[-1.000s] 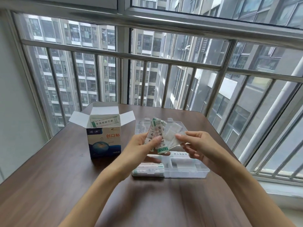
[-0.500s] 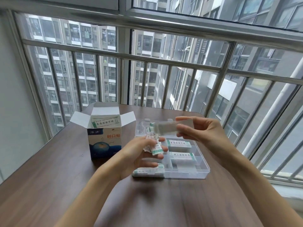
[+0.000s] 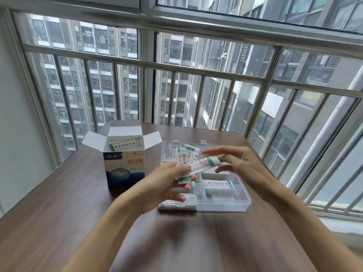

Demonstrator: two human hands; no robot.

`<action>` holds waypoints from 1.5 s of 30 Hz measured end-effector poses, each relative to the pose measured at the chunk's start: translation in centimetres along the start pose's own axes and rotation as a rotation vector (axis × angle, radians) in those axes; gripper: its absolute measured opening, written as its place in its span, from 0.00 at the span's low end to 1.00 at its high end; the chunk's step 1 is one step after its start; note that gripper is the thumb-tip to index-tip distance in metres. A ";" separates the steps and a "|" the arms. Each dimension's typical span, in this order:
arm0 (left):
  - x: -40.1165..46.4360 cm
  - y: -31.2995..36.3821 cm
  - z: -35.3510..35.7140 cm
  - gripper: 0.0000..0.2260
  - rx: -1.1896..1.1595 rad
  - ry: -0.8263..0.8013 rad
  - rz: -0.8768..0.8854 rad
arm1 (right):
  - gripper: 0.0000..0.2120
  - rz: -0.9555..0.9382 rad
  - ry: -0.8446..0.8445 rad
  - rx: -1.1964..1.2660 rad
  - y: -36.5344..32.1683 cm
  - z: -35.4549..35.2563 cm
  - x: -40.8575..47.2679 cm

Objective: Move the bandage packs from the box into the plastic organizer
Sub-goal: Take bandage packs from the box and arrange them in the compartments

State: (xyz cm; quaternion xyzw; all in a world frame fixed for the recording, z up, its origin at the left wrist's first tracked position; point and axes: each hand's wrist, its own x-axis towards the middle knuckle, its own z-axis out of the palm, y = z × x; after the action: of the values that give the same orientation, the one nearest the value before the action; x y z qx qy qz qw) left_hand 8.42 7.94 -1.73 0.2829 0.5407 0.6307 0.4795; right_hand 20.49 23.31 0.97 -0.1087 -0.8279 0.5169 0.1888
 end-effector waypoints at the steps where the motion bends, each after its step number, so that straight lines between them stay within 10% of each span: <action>1: 0.1 -0.2 0.0 0.05 0.019 0.022 0.021 | 0.18 0.064 0.021 0.108 0.0 0.2 0.1; 13: 1.1 -0.3 -1.1 0.13 0.039 0.328 0.214 | 0.11 0.193 0.193 -0.141 2.3 -2.5 -0.4; 32: 1.0 -0.7 -0.8 0.17 0.088 0.221 0.167 | 0.04 0.168 -0.078 -0.892 3.0 -2.4 1.8; 39: 1.2 -1.1 -0.6 0.08 0.308 0.100 0.277 | 0.21 0.216 0.026 -0.004 0.3 -0.1 0.7; 45: 1.5 -0.4 1.1 0.13 0.441 0.120 0.305 | 0.07 0.096 0.150 0.201 1.6 1.0 -0.2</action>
State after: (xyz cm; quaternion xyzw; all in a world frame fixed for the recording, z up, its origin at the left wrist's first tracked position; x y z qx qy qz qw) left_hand 8.94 9.78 -2.08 0.4205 0.6436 0.5784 0.2729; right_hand 20.24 23.13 -0.85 -0.1673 -0.7493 0.5960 0.2351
